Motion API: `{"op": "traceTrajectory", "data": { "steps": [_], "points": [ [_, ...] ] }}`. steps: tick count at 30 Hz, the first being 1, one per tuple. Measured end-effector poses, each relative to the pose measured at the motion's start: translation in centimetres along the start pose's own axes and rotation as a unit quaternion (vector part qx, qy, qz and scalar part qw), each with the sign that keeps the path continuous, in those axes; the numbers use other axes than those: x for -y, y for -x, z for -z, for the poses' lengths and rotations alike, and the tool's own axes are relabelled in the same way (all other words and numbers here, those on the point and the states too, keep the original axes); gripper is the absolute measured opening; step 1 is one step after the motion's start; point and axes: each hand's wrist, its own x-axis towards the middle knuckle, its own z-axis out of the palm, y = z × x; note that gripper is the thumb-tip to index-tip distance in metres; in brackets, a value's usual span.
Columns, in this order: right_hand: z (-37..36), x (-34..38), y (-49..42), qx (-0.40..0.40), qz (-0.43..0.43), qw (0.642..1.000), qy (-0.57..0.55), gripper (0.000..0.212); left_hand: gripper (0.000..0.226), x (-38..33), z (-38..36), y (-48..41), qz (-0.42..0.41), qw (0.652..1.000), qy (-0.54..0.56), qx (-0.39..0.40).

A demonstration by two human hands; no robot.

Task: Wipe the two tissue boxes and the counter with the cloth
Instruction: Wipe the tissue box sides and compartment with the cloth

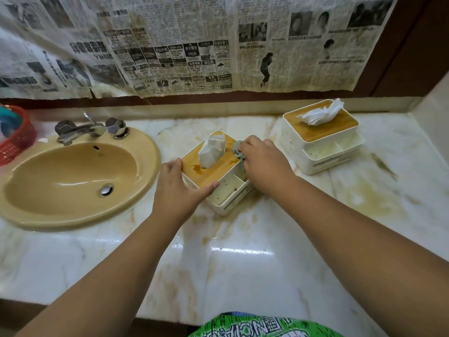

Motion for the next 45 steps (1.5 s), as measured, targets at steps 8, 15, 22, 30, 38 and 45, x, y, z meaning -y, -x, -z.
{"op": "traceTrajectory", "data": {
  "steps": [8, 15, 22, 30, 38, 45],
  "points": [
    [-1.2, 3.2, 2.2, 0.012, 0.001, 1.000, -0.009, 0.039, 0.110, 1.0, -0.1, -0.7, -0.031, 0.999, -0.006, 0.011],
    [-0.8, 2.8, 2.5, 0.007, -0.031, 0.998, -0.051, 0.046, 0.102, 1.5, 1.0, -1.7, -0.051, 0.997, -0.017, 0.054],
    [-0.1, 1.9, 0.8, -0.008, -0.096, 0.995, -0.031, 0.046, 0.095, 1.8, 1.8, -2.4, -0.075, 0.993, -0.056, 0.078],
    [-2.2, 5.9, 3.5, -0.025, -0.063, 0.997, -0.046, 0.048, 0.087, 2.8, 2.6, -3.0, -0.117, 0.987, -0.056, 0.091],
    [-2.3, 8.4, 5.5, 0.020, -0.016, 0.997, -0.067, 0.051, 0.089, 3.1, 2.6, -3.1, -0.131, 0.986, -0.051, 0.091],
    [-1.5, 6.3, 4.4, -0.016, -0.085, 0.994, -0.062, 0.048, 0.085, 2.7, 3.0, -3.2, -0.124, 0.984, -0.071, 0.105]
  ]
}}
